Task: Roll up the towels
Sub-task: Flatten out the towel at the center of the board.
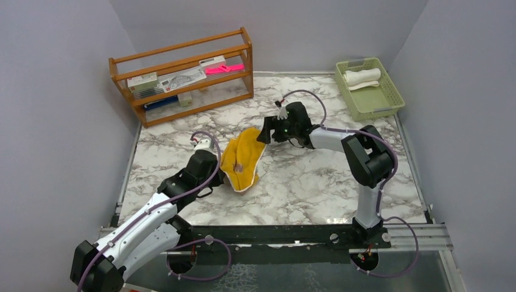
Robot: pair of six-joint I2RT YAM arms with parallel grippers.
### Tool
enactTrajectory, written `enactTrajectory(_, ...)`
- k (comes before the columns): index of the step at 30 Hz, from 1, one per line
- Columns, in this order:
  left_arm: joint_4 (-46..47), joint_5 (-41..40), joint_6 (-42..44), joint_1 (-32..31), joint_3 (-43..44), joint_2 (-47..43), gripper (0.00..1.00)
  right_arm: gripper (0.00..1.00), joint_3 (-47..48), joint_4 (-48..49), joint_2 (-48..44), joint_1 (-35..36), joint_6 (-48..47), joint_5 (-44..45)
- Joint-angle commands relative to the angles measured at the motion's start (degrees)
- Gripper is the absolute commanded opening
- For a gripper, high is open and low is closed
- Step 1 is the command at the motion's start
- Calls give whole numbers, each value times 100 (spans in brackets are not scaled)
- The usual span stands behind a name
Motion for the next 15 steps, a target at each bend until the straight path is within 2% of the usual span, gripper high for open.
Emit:
enactTrajectory(1, -268, -311, -541, -11, -22, -124, 0, 82, 720, -73, 461, 183, -626, 317)
enactTrajectory(9, -381, -540, -237, -10, 424, 483, 0, 78, 1303, -682, 992, 561, -1255, 1143)
enactTrajectory(11, -400, -612, -207, -3, 469, 541, 0, 70, 1299, -790, 1016, 627, -1354, 1212)
enactTrajectory(15, -416, -712, -307, 34, 488, 446, 0, 31, 1229, -1055, 982, 641, -1129, 1211)
